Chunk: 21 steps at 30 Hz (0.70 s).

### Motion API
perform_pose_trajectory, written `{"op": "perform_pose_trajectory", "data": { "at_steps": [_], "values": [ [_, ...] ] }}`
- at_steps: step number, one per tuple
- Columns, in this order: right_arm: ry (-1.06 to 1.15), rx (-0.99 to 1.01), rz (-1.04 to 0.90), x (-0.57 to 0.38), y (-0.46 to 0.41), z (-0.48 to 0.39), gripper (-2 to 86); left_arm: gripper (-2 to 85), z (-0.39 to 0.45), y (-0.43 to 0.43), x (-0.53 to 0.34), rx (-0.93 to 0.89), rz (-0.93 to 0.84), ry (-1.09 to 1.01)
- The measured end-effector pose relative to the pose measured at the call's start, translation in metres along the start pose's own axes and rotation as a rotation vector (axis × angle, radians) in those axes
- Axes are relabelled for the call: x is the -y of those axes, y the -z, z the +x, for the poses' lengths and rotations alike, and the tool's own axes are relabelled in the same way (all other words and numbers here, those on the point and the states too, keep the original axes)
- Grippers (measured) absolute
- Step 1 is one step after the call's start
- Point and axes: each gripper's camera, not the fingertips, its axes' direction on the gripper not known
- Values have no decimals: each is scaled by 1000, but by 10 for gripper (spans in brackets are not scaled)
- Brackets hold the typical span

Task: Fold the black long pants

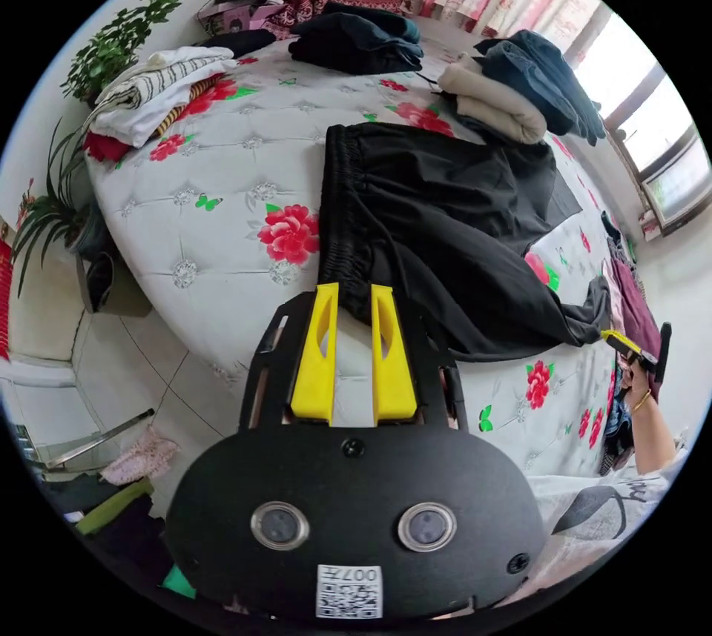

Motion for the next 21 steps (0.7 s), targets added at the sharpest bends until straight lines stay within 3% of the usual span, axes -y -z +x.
{"op": "perform_pose_trajectory", "data": {
  "at_steps": [4, 10, 14, 21],
  "values": [
    [97, -19, -102, 4, -25, -5, 86, 64, 45, -34, 17, 155, -80, -101],
    [-26, -39, -66, 12, -15, 8, 13, 50, 87, -42, 20, 321, -112, -254],
    [-27, -30, 177, -21, 47, 3, 1, 49, 88, -37, 19, 326, -133, -253],
    [1, -77, 426, -73, 142, -17, -2, 44, 104, -31, 6, 381, -124, -339]
  ]
}}
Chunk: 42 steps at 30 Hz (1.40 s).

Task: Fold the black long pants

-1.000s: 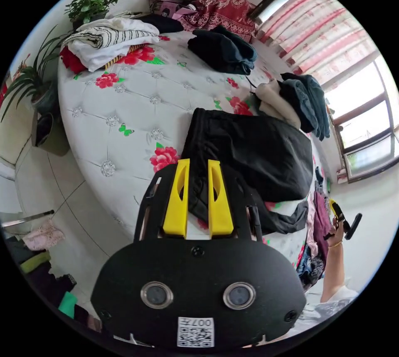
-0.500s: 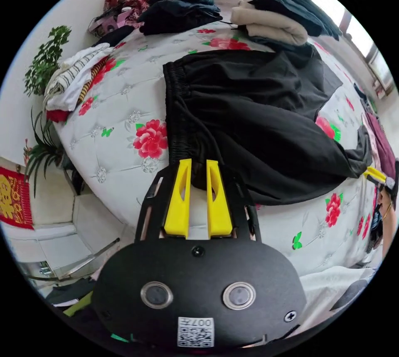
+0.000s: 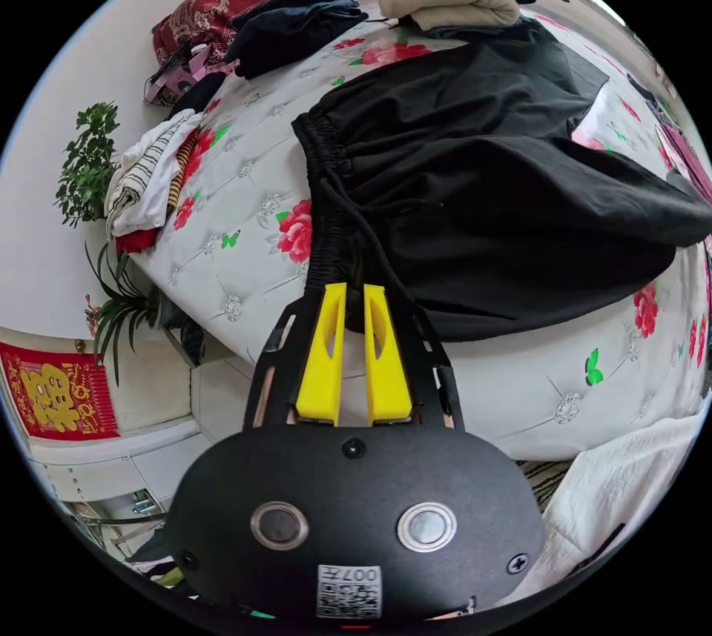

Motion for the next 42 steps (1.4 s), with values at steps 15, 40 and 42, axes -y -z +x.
{"op": "perform_pose_trajectory", "data": {
  "at_steps": [15, 40, 42],
  "values": [
    [-93, 169, -106, 26, 18, 5, 70, 25, 17, 5, 14, 77, -13, -47],
    [-258, 189, -162, -13, -19, 76, 2, 28, 10, 6, 26, 174, -89, 127],
    [-319, 161, -162, -3, -7, 103, 3, 36, 16, 9, 26, 214, -93, 129]
  ]
}}
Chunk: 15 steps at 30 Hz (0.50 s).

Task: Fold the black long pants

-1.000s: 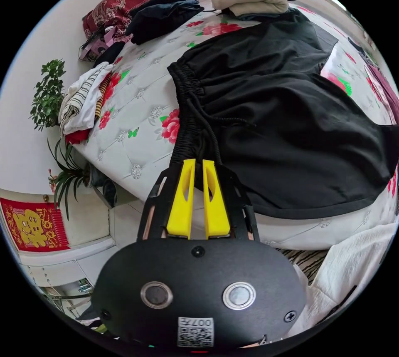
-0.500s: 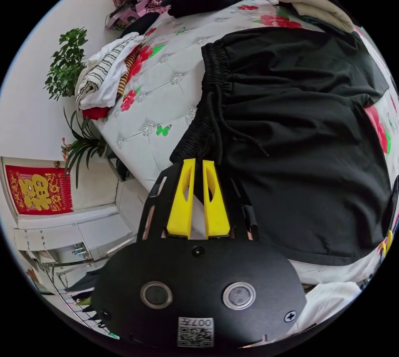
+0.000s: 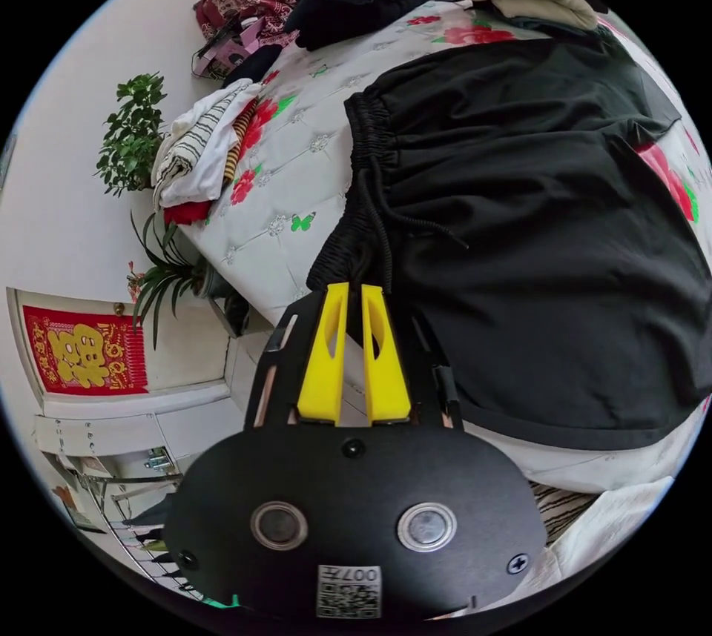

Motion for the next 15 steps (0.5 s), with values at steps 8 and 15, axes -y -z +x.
{"op": "perform_pose_trajectory", "data": {
  "at_steps": [8, 15],
  "values": [
    [-103, -113, -80, 5, -49, 54, 38, -8, 0, 67, -47, 89, 196, 165],
    [250, -39, -310, -45, -139, -7, 48, -10, 28, 56, -57, -253, 131, -71]
  ]
}}
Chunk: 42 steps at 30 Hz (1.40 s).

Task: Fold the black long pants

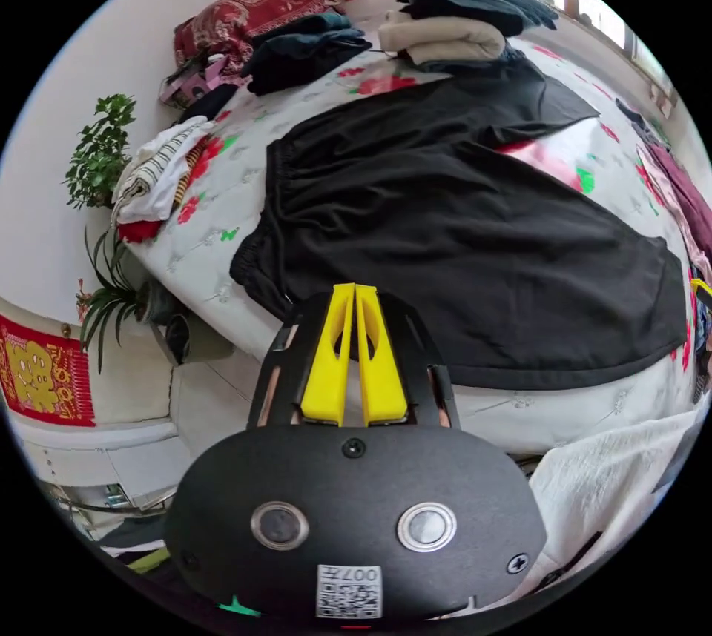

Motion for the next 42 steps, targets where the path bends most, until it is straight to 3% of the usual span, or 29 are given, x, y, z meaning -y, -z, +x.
{"op": "perform_pose_trajectory", "data": {
  "at_steps": [2, 6, 14, 18, 23, 26, 31, 34, 36, 42],
  "values": [
    [81, -50, -149, -10, -46, -20, 46, -10, 9, -18, 2, 49, -99, -57],
    [138, -173, -108, -40, -48, -32, 25, -10, 22, -16, -13, 188, -41, -270],
    [-49, -102, -217, -92, -32, -11, 3, -9, -33, -3, -34, -87, -151, -236],
    [-125, -40, 55, -60, 17, 4, 9, -7, -90, 27, -19, -141, -14, -65],
    [-114, 36, 242, 63, 34, 24, 46, 24, -160, 23, 59, -117, 94, 25],
    [-82, 87, 287, 152, 29, 27, 69, 68, -184, -7, 130, -116, 58, -43],
    [-26, -2, 258, 293, 5, 28, 96, 92, -205, -74, 241, -124, -46, -140],
    [9, -6, 213, 368, -19, 32, 103, 77, -203, -116, 269, -136, -209, -205],
    [-23, 9, 190, 404, -35, 41, 104, 50, -207, -116, 273, -210, -162, -224],
    [-250, 229, 165, 446, -87, 90, 66, -4, -212, -115, 257, -178, -85, -267]
  ]
}}
